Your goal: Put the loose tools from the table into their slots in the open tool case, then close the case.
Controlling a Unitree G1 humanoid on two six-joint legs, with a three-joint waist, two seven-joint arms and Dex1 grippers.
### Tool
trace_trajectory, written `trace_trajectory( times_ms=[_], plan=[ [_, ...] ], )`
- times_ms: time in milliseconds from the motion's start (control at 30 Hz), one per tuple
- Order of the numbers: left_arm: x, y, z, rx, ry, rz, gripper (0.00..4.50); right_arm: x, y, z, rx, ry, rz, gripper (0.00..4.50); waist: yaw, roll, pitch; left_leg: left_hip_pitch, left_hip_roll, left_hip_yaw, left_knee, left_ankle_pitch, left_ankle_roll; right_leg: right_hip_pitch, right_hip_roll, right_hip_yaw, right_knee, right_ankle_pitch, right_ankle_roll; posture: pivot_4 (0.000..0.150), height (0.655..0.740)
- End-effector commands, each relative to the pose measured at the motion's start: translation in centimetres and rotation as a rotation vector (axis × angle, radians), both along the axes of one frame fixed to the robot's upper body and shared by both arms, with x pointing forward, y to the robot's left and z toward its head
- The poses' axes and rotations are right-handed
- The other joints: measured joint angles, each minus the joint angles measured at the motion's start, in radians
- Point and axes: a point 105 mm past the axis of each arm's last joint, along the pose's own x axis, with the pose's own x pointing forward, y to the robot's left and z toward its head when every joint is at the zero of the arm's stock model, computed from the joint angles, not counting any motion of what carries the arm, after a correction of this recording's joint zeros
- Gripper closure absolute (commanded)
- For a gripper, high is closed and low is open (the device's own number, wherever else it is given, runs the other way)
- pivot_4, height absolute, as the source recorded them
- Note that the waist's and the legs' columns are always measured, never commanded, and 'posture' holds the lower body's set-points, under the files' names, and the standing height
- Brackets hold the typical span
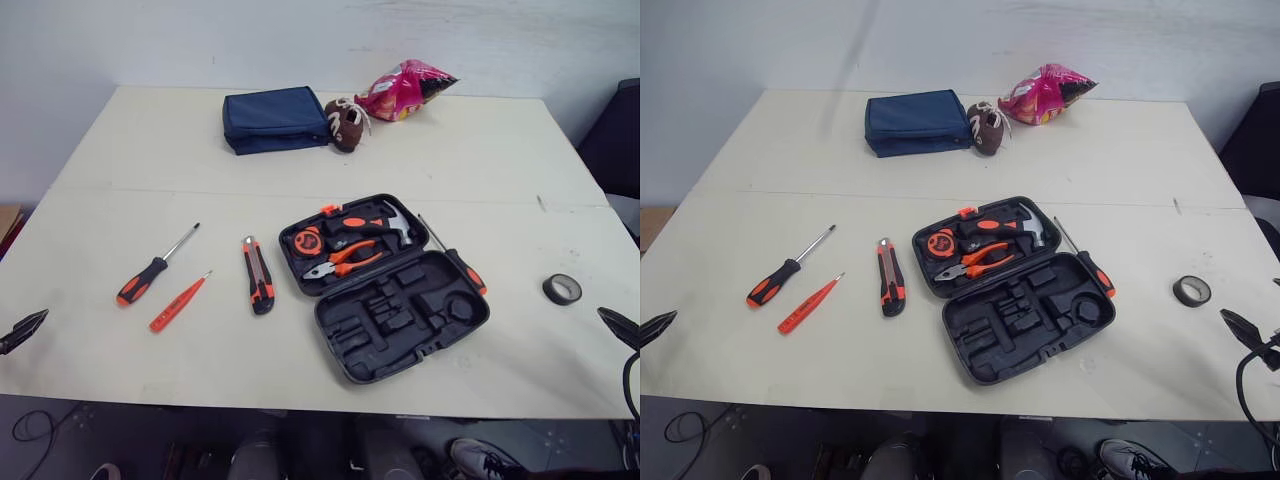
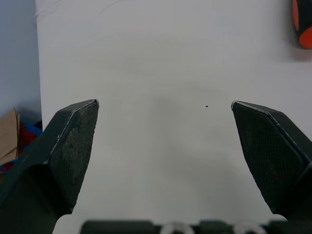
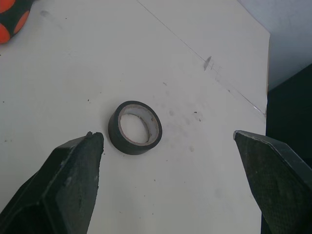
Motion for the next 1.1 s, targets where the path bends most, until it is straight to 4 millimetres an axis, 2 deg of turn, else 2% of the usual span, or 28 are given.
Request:
trace_trajectory(
  times_ms=[33, 100, 133, 200, 267, 333, 433, 500, 600, 733, 800, 833, 867, 1100],
  plan=[
    [0.6, -2.0, 1.9, -0.032, -0.071, -0.086, 0.08, 1.3, 1.6, 1.6, 0.023, -0.029, 0.070, 0.00, -0.002, 0.000, 0.000, 0.000, 0.000, 0.000, 0.000, 0.000, 0.000, 0.000, 0.000, 0.000, 0.000, 0.000, 0.000, 0.150, 0.7400],
    [1.4, -6.1, 2.7, -0.093, -0.077, -0.248, 0.08, 2.9, 4.0, 2.6, 0.066, -0.023, 0.186, 0.00, -0.007, 0.000, 0.000, 0.000, 0.000, 0.001, 0.000, 0.000, 0.000, 0.000, 0.000, 0.001, 0.000, 0.000, 0.000, 0.150, 0.7400],
    [1.5, -7.5, 2.9, -0.113, -0.069, -0.299, 0.08, 3.4, 4.8, 3.0, 0.080, -0.019, 0.222, 0.00, -0.006, 0.000, 0.000, 0.001, 0.000, 0.001, 0.001, 0.000, 0.000, 0.000, 0.000, 0.002, 0.001, 0.000, 0.000, 0.150, 0.7400],
    [2.2, -12.0, 2.8, -0.086, -0.013, -0.461, 0.08, 4.9, 7.3, 4.3, 0.084, -0.020, 0.335, 0.00, -0.005, 0.000, 0.000, 0.000, 0.001, 0.000, 0.002, 0.000, 0.000, 0.000, 0.000, 0.001, 0.002, 0.000, 0.000, 0.150, 0.7400],
    [2.3, -15.1, 2.8, -0.084, 0.019, -0.559, 0.08, 5.8, 9.0, 5.1, 0.082, -0.013, 0.408, 0.00, -0.001, 0.002, 0.001, 0.000, 0.001, 0.000, 0.002, 0.000, 0.000, 0.000, 0.000, 0.001, 0.002, 0.000, 0.000, 0.150, 0.7400],
    [2.6, -17.1, 3.1, -0.100, 0.036, -0.603, 0.08, 6.5, 10.2, 5.4, 0.088, 0.005, 0.461, 0.00, 0.003, 0.002, 0.001, 0.000, 0.001, 0.000, 0.002, 0.000, -0.001, 0.000, 0.002, 0.002, 0.002, 0.000, -0.001, 0.150, 0.7400],
    [3.5, -21.5, 2.6, -0.063, 0.092, -0.722, 0.08, 8.0, 12.6, 5.2, 0.080, 0.097, 0.558, 0.00, 0.009, 0.003, 0.001, -0.001, 0.002, -0.001, 0.003, 0.001, -0.001, 0.000, 0.004, 0.001, 0.001, 0.000, -0.001, 0.150, 0.7400],
    [4.1, -23.0, 2.2, -0.054, 0.110, -0.760, 0.08, 8.7, 13.1, 4.7, 0.061, 0.147, 0.581, 0.00, 0.010, 0.003, 0.001, -0.001, 0.002, 0.000, 0.005, 0.001, -0.001, 0.000, 0.004, 0.002, 0.001, 0.000, -0.001, 0.150, 0.7400],
    [5.1, -24.9, 1.6, -0.074, 0.123, -0.775, 0.95, 9.7, 13.6, 4.1, 0.040, 0.190, 0.608, 0.89, 0.014, 0.003, 0.001, -0.001, 0.002, 0.001, 0.005, 0.001, -0.001, 0.000, 0.005, 0.002, 0.001, 0.000, -0.001, 0.150, 0.7400],
    [5.5, -29.2, 0.8, -0.149, 0.167, -0.852, 2.80, 11.8, 13.8, 3.1, -0.043, 0.214, 0.610, 2.94, 0.017, 0.003, 0.001, -0.002, 0.002, 0.003, 0.006, 0.001, -0.001, -0.002, 0.006, 0.005, 0.002, 0.000, -0.001, 0.150, 0.7400],
    [5.6, -30.6, 0.5, -0.172, 0.190, -0.869, 3.86, 12.7, 13.7, 2.6, -0.082, 0.214, 0.606, 4.08, 0.018, 0.003, 0.001, -0.002, 0.002, 0.004, 0.007, 0.001, -0.001, -0.003, 0.006, 0.007, 0.003, 0.000, 0.000, 0.150, 0.7400],
    [5.6, -31.1, 0.3, -0.175, 0.204, -0.870, 4.31, 13.0, 13.7, 2.3, -0.093, 0.218, 0.606, 4.50, 0.018, 0.003, 0.001, -0.002, 0.002, 0.005, 0.008, 0.001, -0.001, -0.004, 0.006, 0.007, 0.004, 0.000, 0.000, 0.150, 0.7400],
    [5.7, -31.5, 0.1, -0.174, 0.214, -0.875, 4.46, 13.2, 13.7, 2.1, -0.100, 0.217, 0.610, 4.50, 0.018, 0.003, 0.002, -0.002, 0.003, 0.005, 0.008, 0.001, -0.001, -0.004, 0.007, 0.008, 0.004, 0.000, 0.000, 0.150, 0.7400],
    [5.9, -33.3, -2.0, -0.179, 0.303, -0.863, 4.46, 14.6, 14.4, 0.9, -0.124, 0.233, 0.640, 4.50, 0.016, 0.003, 0.002, -0.002, 0.003, 0.006, 0.008, 0.001, -0.001, -0.006, 0.007, 0.010, 0.006, 0.000, -0.001, 0.150, 0.7400]
  ],
)
